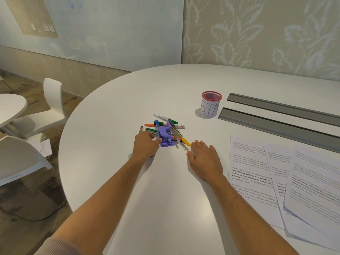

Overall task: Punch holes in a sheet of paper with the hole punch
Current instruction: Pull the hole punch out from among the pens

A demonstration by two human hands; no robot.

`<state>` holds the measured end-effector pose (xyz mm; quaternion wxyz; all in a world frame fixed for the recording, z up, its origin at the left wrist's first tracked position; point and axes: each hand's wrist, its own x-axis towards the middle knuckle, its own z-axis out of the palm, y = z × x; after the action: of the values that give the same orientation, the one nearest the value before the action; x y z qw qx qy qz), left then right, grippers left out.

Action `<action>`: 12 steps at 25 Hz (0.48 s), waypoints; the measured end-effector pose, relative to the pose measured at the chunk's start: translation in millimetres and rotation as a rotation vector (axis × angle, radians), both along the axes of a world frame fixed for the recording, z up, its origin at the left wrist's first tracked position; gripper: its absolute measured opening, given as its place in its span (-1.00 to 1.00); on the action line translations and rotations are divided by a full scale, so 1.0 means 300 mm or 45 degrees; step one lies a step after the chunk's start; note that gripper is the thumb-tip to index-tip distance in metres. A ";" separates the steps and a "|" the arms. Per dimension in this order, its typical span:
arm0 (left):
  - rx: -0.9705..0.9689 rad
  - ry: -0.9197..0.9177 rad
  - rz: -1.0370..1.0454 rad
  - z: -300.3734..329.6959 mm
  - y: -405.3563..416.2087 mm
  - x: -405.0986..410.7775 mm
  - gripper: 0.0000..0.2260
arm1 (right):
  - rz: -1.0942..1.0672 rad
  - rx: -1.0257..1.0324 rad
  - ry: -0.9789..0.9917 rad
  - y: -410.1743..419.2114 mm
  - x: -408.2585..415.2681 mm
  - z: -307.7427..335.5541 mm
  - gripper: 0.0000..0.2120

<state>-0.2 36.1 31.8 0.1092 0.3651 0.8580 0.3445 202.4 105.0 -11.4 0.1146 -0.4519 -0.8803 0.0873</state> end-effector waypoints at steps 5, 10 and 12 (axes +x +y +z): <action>0.015 -0.044 -0.007 0.007 0.008 0.011 -0.73 | -0.001 0.005 0.000 0.003 -0.003 -0.002 -0.47; 0.115 -0.167 0.069 0.005 -0.013 0.006 -0.97 | -0.004 0.004 0.009 0.003 -0.003 -0.001 -0.48; 0.176 -0.234 0.143 0.004 -0.031 -0.007 -0.94 | -0.004 0.001 0.008 0.003 -0.003 -0.001 -0.47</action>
<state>-2.2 26.9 33.1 0.1425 0.2900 0.8377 0.4404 201.5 105.8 -11.7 0.1176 -0.4529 -0.8793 0.0883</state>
